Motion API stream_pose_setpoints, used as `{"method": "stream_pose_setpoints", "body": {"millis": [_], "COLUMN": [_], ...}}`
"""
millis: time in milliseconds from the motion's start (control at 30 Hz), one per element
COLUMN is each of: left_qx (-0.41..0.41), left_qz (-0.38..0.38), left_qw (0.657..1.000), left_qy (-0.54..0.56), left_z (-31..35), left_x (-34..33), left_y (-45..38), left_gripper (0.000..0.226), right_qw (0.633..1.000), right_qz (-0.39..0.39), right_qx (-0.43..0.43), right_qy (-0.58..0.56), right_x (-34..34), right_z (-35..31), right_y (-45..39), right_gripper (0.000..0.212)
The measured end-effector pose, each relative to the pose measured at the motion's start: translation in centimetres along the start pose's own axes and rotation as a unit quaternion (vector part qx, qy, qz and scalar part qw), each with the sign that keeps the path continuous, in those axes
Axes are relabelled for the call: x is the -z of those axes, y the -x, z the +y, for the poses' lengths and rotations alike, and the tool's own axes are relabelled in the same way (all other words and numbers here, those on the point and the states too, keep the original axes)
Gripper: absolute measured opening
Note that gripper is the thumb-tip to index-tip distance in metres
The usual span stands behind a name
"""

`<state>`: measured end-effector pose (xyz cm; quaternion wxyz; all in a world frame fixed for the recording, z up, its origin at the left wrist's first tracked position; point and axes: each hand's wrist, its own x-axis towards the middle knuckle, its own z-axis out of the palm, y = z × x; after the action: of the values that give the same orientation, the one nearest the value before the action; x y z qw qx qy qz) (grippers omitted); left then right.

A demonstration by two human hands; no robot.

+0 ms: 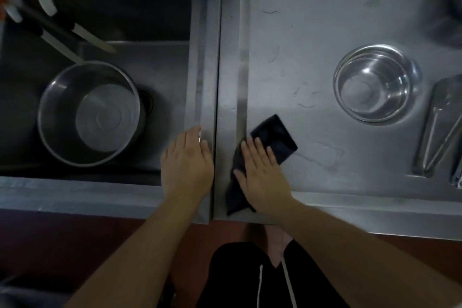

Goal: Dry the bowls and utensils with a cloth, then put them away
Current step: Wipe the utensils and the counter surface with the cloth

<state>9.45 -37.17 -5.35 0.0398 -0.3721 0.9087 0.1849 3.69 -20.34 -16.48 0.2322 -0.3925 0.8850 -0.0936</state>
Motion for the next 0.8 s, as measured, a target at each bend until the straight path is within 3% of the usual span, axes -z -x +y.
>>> {"method": "stream_pose_setpoints", "body": {"millis": [200,333,467,700,800], "left_qx": [0.034,0.041,0.03,0.015,-0.012], "left_qz": [0.024,0.025,0.026,-0.029,-0.056], "left_qw": [0.999,0.998,0.998,0.999,0.998], "left_qy": [0.035,0.045,0.045,0.036,0.028], "left_z": [-1.2,-1.6,-1.6,0.5,1.9], "left_x": [0.0,-0.3,-0.2,-0.7,-0.9], "left_y": [1.2,2.3,2.6,0.3,-0.6], "left_gripper": [0.033,0.033,0.034,0.035,0.036], "right_qw": [0.985,0.973,0.982,0.999,0.998], "right_qz": [0.095,0.097,0.11,0.003,0.006], "right_qx": [-0.12,-0.183,-0.126,0.025,0.025], "right_qy": [-0.079,-0.103,-0.084,0.048,0.065], "right_x": [4.7,6.4,5.0,-0.2,0.3], "right_z": [-0.1,-0.1,-1.4,0.4,3.6], "right_y": [-12.3,-17.4,-13.0,2.8,5.7], "right_gripper": [0.076,0.081,0.083,0.079,0.073]}}
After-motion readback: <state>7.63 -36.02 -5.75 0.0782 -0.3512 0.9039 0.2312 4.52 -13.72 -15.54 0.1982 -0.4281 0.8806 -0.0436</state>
